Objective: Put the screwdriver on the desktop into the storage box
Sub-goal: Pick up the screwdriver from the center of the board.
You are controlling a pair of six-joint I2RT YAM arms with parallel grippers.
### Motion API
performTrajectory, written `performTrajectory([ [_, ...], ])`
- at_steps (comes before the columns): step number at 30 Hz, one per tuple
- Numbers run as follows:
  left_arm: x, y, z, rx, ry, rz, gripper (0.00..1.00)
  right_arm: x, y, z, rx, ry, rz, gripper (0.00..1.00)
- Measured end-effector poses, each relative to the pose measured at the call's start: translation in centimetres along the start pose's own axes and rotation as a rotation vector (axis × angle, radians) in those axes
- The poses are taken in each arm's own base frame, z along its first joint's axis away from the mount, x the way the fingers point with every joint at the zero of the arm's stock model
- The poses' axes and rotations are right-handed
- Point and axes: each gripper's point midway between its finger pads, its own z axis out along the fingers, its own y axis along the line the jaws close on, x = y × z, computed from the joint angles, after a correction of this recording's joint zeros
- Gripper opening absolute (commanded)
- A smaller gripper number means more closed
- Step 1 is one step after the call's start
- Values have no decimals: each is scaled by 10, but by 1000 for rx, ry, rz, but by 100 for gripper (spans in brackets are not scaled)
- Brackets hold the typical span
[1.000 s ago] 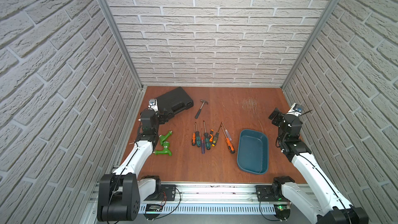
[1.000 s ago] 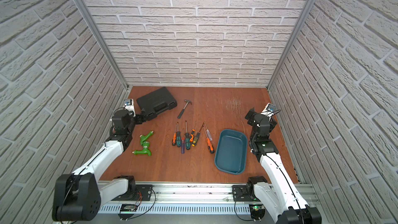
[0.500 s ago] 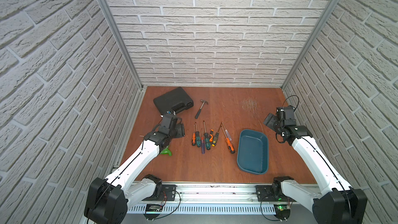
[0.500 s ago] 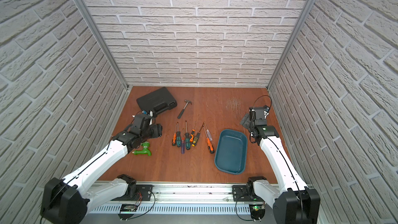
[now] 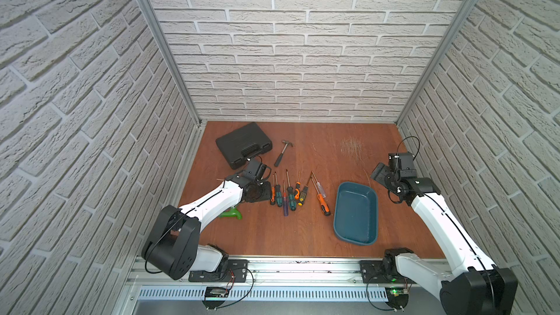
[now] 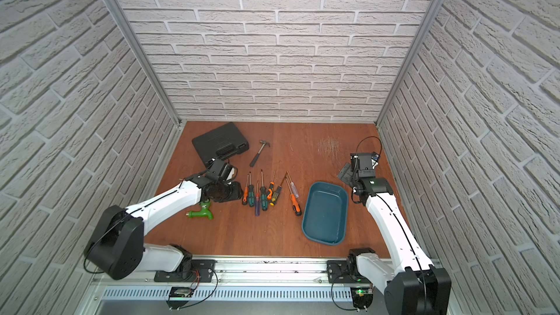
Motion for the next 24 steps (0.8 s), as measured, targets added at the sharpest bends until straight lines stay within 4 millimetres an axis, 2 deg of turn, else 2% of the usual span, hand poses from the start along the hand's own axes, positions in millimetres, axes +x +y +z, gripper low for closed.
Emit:
performTrajectory([
  [4,-11,-9,5,11,8,8,47,4,-4,-2,0,-1,1,91],
  [9,-16,-12,15,-3,40,14,41,5,-6,-3,2,-3,0,91],
  [13,-14,-9,21,-25,74,13,37,5,-7,-4,3,-8,1,91],
  [24,-3,-5,34,-57,135,13,37,6,-8,-3,8,-6,0,91],
])
